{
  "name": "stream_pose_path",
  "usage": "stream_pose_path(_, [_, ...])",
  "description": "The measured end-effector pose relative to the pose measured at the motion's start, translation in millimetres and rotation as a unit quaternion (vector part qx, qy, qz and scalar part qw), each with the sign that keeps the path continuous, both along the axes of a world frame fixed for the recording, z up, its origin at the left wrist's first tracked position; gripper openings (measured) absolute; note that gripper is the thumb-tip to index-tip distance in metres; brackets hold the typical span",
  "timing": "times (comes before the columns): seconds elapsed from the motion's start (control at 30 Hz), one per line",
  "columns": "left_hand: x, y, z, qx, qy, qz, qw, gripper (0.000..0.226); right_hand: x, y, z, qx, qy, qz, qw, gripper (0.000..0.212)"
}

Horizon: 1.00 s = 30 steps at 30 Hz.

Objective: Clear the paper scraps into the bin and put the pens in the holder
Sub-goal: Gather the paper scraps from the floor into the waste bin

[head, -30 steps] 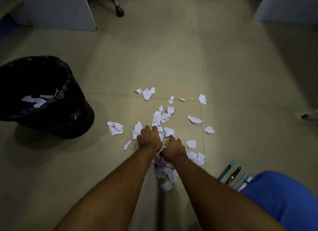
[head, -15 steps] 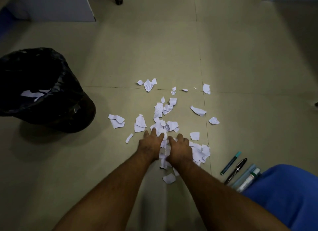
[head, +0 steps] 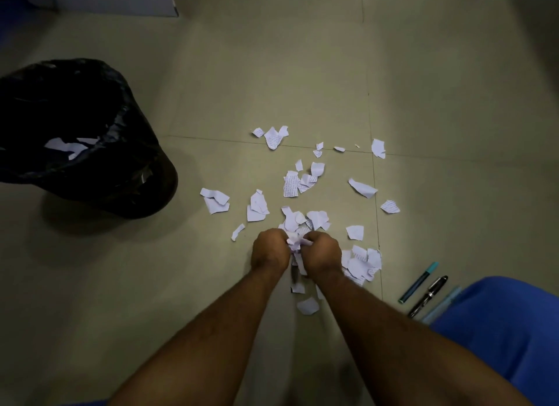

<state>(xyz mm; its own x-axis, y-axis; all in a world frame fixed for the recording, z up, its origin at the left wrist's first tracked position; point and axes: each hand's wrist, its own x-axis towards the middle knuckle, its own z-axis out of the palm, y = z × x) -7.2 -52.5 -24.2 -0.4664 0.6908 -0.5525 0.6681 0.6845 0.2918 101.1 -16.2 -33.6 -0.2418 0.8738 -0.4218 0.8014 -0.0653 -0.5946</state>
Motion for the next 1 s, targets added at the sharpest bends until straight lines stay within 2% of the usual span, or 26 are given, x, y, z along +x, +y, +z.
stream_pose_path(0.1, [-8, -1, 15, 0.069, -0.049, 0.099, 0.991, 0.024, -15, 4, 14, -0.024, 0.041, -0.065, 0.997, 0.022])
stream_pose_path(0.17, [-16, 2, 29, 0.108, -0.076, 0.127, 0.983, 0.023, -27, 11, 28, -0.035, 0.069, -0.089, 0.993, 0.022])
stream_pose_path(0.3, [-33, 19, 72, 0.119, -0.085, 0.093, 0.985, 0.014, -53, 17, 65, -0.047, 0.137, -0.162, 0.976, 0.014])
stream_pose_path(0.47, [-62, 36, 137, 0.110, -0.039, 0.059, 0.991, 0.017, -94, 15, 115, -0.053, 0.209, -0.261, 0.941, 0.007])
stream_pose_path(0.67, [-108, 28, 180, 0.130, -0.065, 0.045, 0.988, 0.030, -130, 18, 157, -0.074, 0.239, -0.247, 0.936, 0.007])
stream_pose_path(0.83, [-142, 38, 199, 0.216, -0.101, 0.076, 0.968, 0.027, -162, 38, 176, -0.073, 0.308, -0.241, 0.917, 0.012])
stream_pose_path(1.0, [-184, 38, 226, 0.270, -0.061, 0.095, 0.956, 0.022, -206, 42, 208, -0.060, 0.365, -0.217, 0.903, 0.004])
